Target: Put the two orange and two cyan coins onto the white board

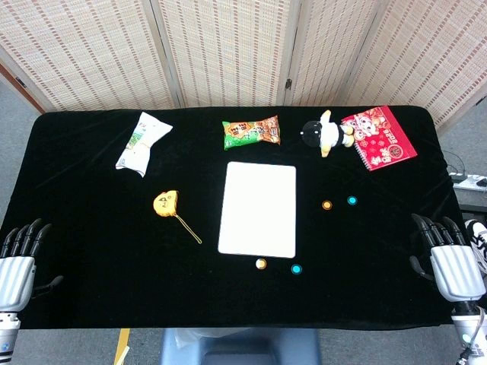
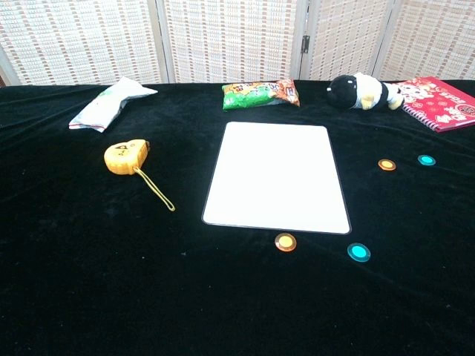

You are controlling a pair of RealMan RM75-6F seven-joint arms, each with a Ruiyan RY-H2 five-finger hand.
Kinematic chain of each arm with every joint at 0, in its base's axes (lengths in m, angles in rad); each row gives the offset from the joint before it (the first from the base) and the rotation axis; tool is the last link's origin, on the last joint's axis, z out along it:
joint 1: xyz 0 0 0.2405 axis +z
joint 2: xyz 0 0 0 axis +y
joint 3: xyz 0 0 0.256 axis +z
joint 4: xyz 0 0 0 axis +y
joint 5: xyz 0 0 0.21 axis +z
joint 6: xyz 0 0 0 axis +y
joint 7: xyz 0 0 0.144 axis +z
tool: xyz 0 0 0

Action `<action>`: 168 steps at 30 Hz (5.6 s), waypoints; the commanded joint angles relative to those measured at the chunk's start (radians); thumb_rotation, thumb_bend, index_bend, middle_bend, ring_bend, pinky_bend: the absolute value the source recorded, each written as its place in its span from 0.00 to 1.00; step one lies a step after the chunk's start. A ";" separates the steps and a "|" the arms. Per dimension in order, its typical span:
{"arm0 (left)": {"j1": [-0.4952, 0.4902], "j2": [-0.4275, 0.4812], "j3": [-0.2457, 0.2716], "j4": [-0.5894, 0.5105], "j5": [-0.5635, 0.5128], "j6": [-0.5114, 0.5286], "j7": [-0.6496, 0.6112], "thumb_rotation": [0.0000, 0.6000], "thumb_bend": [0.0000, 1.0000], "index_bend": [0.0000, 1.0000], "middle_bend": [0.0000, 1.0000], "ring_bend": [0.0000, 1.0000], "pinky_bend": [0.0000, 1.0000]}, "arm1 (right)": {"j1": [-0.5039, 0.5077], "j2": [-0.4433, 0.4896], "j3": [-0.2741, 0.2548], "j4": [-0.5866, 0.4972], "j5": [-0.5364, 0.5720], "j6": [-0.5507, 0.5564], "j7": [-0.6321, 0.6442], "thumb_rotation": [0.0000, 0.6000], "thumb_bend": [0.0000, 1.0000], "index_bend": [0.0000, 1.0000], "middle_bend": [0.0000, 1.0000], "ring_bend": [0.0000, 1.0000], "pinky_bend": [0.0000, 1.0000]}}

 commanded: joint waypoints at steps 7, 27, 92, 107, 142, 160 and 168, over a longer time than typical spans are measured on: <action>0.003 0.003 0.001 -0.002 0.010 0.010 -0.005 1.00 0.07 0.00 0.00 0.05 0.00 | 0.067 -0.019 -0.020 -0.013 -0.115 -0.049 -0.031 1.00 0.30 0.19 0.02 0.04 0.07; 0.020 0.032 0.010 -0.019 0.012 0.020 -0.024 1.00 0.07 0.00 0.00 0.06 0.00 | 0.446 -0.198 0.025 -0.154 -0.164 -0.553 -0.276 1.00 0.30 0.25 0.00 0.00 0.00; 0.026 0.047 0.015 -0.014 -0.008 -0.013 -0.067 1.00 0.07 0.00 0.00 0.06 0.00 | 0.646 -0.520 -0.030 0.196 0.051 -0.647 -0.371 1.00 0.30 0.39 0.00 0.00 0.00; 0.028 0.047 0.016 -0.015 -0.006 -0.012 -0.065 1.00 0.07 0.00 0.00 0.06 0.00 | 0.648 -0.535 -0.036 0.213 0.048 -0.617 -0.362 1.00 0.30 0.55 0.07 0.00 0.00; 0.031 0.056 0.018 -0.031 -0.008 -0.011 -0.051 1.00 0.07 0.00 0.00 0.06 0.00 | 0.830 -0.623 0.133 0.364 0.223 -0.716 -0.389 1.00 0.30 0.43 0.05 0.00 0.00; 0.025 0.048 0.017 -0.021 0.005 -0.012 -0.064 1.00 0.07 0.00 0.00 0.06 0.00 | 0.715 -0.449 0.124 0.307 0.341 -0.596 -0.374 1.00 0.30 0.26 0.05 0.00 0.00; 0.021 0.045 0.021 -0.028 0.010 -0.018 -0.059 1.00 0.07 0.00 0.00 0.06 0.00 | 0.651 -0.406 0.108 0.378 0.412 -0.607 -0.286 1.00 0.30 0.29 0.05 0.00 0.00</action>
